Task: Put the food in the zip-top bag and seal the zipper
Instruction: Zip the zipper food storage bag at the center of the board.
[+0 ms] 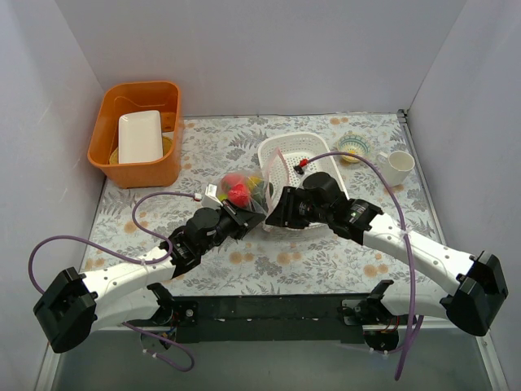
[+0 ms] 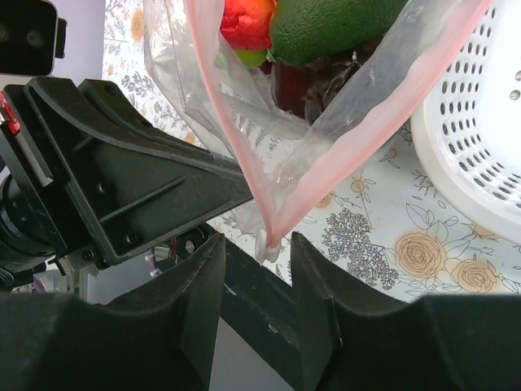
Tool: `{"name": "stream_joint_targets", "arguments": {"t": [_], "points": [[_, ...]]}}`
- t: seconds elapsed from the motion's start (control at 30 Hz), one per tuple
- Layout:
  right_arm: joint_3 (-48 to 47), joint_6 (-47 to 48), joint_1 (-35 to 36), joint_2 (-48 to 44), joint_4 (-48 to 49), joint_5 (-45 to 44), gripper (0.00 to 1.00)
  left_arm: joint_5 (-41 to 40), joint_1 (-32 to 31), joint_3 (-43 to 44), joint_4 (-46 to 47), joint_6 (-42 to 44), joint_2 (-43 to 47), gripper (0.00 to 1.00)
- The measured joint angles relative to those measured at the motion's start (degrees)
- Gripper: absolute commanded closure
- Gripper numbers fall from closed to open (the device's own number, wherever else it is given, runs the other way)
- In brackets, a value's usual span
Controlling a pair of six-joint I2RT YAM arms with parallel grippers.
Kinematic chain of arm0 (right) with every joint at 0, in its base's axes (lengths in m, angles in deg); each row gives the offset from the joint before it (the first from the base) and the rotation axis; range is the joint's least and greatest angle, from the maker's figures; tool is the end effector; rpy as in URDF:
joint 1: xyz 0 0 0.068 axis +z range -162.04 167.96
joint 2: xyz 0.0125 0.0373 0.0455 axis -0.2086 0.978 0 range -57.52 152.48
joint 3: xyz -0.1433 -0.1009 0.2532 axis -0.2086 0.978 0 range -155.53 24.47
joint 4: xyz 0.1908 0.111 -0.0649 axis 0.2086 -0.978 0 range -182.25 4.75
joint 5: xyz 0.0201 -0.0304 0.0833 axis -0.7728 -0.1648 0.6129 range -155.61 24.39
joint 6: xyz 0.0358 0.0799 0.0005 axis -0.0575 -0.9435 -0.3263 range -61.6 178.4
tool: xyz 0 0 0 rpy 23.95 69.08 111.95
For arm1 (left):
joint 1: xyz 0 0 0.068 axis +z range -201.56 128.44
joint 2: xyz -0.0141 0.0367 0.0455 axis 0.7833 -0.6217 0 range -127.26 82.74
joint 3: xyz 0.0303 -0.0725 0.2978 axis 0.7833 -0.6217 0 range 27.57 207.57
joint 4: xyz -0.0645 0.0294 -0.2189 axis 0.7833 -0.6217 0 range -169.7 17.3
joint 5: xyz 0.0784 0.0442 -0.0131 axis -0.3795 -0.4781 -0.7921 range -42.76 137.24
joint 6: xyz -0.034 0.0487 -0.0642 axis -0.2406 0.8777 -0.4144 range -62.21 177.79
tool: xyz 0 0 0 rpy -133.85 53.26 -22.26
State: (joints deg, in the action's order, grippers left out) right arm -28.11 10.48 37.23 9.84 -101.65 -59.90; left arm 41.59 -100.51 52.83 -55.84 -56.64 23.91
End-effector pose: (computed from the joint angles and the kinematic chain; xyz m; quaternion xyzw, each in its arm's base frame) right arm 0.1595 0.1970 0.3164 -0.0347 0.8697 0.3966 0.2918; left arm 0.1492 -0.1599 0.2601 -0.4581 0.6582 -0.5841 0.1252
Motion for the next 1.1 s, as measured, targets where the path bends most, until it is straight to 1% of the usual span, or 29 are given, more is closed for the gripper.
{"name": "stream_joint_targets", "arguments": {"t": [0.17,0.23,0.27,0.3,0.33,0.37,0.47,0.53,0.57,0.63,0.67,0.7,0.77,0.83,0.93,1.1], "points": [[0.0,-0.3,0.3,0.9,0.0,1.0,0.56,-0.1,0.0,0.0,0.0,0.0,0.0,1.00],[0.0,-0.4,0.3,1.3,0.0,1.4,0.60,-0.2,0.0,0.0,0.0,0.0,0.0,1.00],[0.0,-0.4,0.3,1.4,0.0,1.6,0.64,-0.2,0.0,0.0,0.0,0.0,0.0,1.00],[0.0,-0.6,0.3,1.6,0.0,1.9,0.71,-0.2,0.0,0.0,0.0,0.0,0.0,1.00],[0.3,-0.7,0.3,1.6,0.3,2.0,0.74,-0.2,0.0,0.0,0.0,0.0,0.0,1.00],[0.5,-0.8,0.3,1.6,0.4,2.1,0.83,-0.2,0.0,0.0,0.0,0.0,0.0,1.00],[1.3,-1.2,0.3,1.6,0.6,2.2,0.95,-0.2,0.0,0.0,0.0,0.0,0.0,1.00],[1.6,-1.3,0.3,1.6,0.8,2.2,0.98,-0.2,0.0,0.0,-0.2,0.0,0.0,1.00],[1.8,-1.4,0.3,1.6,1.2,2.3,0.99,-0.2,0.0,0.0,-0.2,0.0,0.0,0.97],[1.9,-1.5,0.3,1.6,1.6,2.3,0.99,-0.2,0.0,0.0,-0.2,0.0,0.0,0.80],[2.0,-1.6,0.3,1.6,1.9,2.3,0.99,-0.3,0.0,0.0,-0.1,-0.2,0.0,0.65],[2.3,-1.7,0.3,1.5,2.5,2.2,0.99,-0.3,0.0,0.0,-0.1,0.0,0.2,0.59],[3.8,-2.4,0.3,0.8,4.2,2.1,0.99,-0.3,0.0,-0.3,0.4,-0.3,0.7,0.51],[5.6,-3.4,0.4,-0.3,5.6,1.7,0.99,-0.2,0.0,-1.3,1.4,-0.3,1.6,0.47],[9.0,-5.6,0.4,-3.1,8.1,0.2,0.99,0.0,0.0,-3.5,3.0,-0.5,3.2,0.46],[11.4,-7.9,0.4,-5.9,11.2,-2.3,0.99,0.5,0.0,-6.0,4.6,-0.5,3.5,0.45]]}}
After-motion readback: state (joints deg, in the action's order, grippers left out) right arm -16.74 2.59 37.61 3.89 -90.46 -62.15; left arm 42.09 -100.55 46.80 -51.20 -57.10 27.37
